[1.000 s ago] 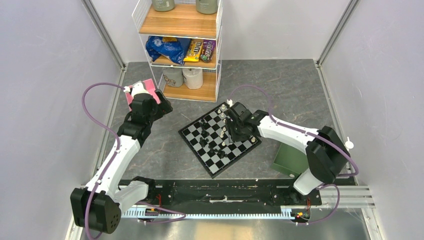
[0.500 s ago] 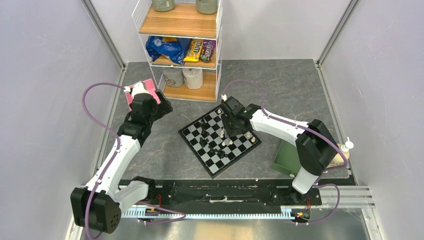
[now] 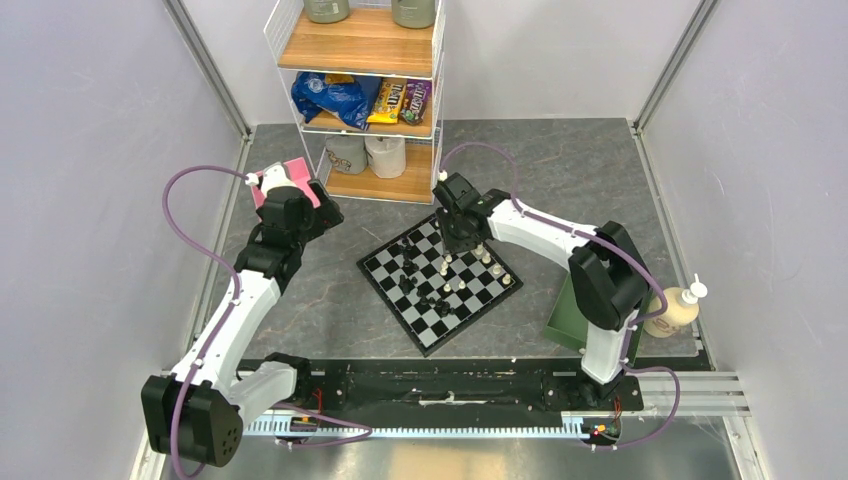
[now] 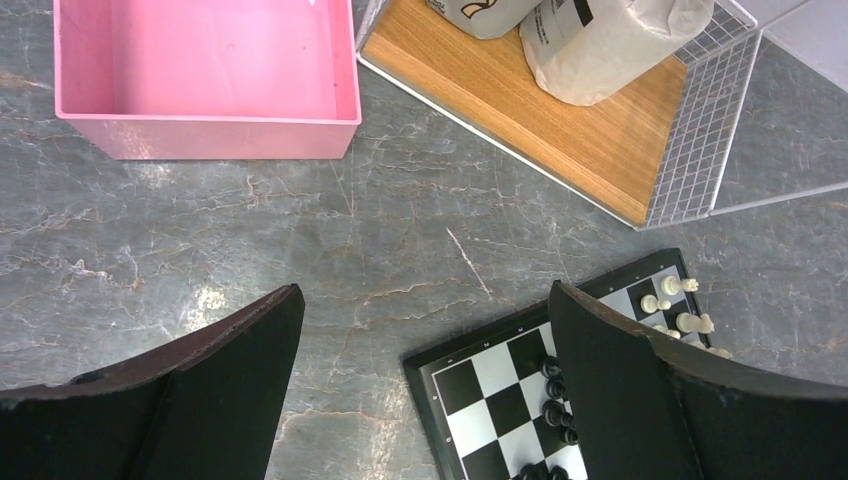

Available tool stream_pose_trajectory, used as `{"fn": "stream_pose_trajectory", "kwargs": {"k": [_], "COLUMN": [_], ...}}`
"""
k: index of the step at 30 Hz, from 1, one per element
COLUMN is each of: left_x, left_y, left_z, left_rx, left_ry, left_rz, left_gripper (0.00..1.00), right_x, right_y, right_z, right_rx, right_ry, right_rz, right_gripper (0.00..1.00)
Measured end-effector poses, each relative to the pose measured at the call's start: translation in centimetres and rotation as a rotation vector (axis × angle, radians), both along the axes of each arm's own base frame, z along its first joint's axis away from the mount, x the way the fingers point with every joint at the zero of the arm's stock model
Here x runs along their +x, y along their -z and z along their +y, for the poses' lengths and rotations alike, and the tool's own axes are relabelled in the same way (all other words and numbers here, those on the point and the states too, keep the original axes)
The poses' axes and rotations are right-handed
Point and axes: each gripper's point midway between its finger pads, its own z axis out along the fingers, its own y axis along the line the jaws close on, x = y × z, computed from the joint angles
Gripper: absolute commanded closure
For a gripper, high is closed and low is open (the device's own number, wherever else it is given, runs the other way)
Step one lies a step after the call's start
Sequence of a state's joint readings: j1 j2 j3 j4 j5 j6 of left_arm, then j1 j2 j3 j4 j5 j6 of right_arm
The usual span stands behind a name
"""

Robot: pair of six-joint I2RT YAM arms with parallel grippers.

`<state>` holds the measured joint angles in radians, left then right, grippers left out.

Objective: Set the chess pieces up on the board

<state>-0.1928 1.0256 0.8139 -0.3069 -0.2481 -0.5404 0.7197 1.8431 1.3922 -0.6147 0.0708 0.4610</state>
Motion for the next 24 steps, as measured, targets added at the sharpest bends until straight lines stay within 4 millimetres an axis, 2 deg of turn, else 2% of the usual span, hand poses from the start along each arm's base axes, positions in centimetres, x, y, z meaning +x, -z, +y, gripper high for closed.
{"fn": "stream_pose_trajectory", "kwargs": {"k": [6, 18, 24], "left_x": [0.0, 0.0, 0.1], "left_y": [0.0, 0.0, 0.0], "left_z": [0.2, 0.2, 0.2], "left_rx": [0.003, 0.003, 0.003], "left_ry": [-0.008, -0.007, -0.009], "left_rz": [-0.001, 0.001, 0.001], "left_gripper": [0.01, 0.01, 0.01], "right_x": [-0.4, -0.3, -0.1], "right_y": [2.1, 3.1, 3.4], "right_z": [0.0, 0.0, 0.0], "right_rx": [-0.025, -0.043, -0.045], "right_ry": [-0.004, -0.002, 0.0], "right_rz": [0.05, 0.063, 0.058], "right_gripper": [0.64, 0.69, 0.77]}}
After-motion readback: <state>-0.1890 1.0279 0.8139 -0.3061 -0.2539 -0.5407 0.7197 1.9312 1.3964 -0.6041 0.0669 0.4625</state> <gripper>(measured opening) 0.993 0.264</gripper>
